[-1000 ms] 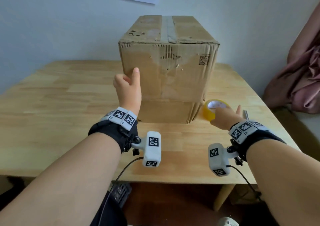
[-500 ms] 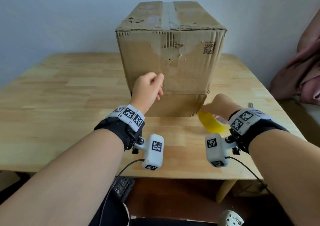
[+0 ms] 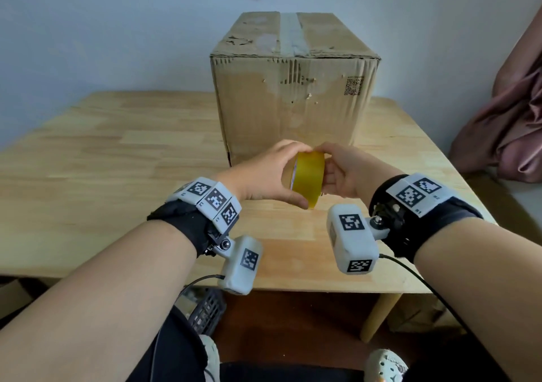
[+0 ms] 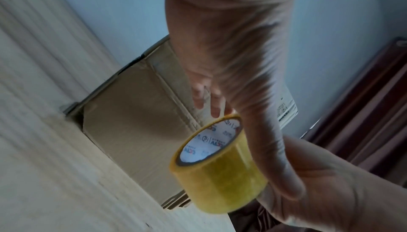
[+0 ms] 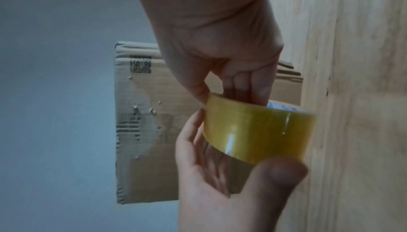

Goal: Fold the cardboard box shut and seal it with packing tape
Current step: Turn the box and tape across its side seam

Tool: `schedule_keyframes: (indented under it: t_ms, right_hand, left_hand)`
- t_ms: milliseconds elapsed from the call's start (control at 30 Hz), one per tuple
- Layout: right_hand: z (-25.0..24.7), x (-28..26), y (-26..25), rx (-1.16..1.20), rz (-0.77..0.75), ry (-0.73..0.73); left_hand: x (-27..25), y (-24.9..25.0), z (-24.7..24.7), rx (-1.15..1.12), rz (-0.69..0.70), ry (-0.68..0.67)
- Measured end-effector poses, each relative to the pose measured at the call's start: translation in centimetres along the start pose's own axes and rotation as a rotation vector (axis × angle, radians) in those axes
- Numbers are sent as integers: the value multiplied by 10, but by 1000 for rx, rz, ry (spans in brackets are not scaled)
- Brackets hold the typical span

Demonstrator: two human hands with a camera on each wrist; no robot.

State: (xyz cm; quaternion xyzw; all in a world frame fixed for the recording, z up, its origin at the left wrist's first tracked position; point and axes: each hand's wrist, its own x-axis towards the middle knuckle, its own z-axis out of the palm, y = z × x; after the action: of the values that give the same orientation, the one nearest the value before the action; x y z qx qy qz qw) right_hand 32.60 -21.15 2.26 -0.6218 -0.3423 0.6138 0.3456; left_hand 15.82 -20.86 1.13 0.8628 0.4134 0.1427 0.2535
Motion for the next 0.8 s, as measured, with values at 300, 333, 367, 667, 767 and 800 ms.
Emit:
schedule_keyframes:
  t_ms: [300, 333, 367, 667, 767, 800]
  right_hand:
    - [5, -1, -15, 174, -102, -170]
    - [3, 0, -15, 161, -114, -198]
    - [2, -1, -15, 151, -126, -239]
    - [-8, 3, -7, -87, -349, -638]
    - [-9, 4, -7, -84, -433, -579]
    - [-8, 4, -7, -60, -465, -518]
  left_hand:
    - [-3, -7, -11, -47, -39, 290]
    - [-2, -9, -12, -89, -42, 333]
    - [-2, -10, -13, -121, -45, 366]
    - [5, -1, -22, -175, -116, 261]
    - [1, 6, -24, -391, -180, 253]
    - [1, 5, -24, -445, -203, 257]
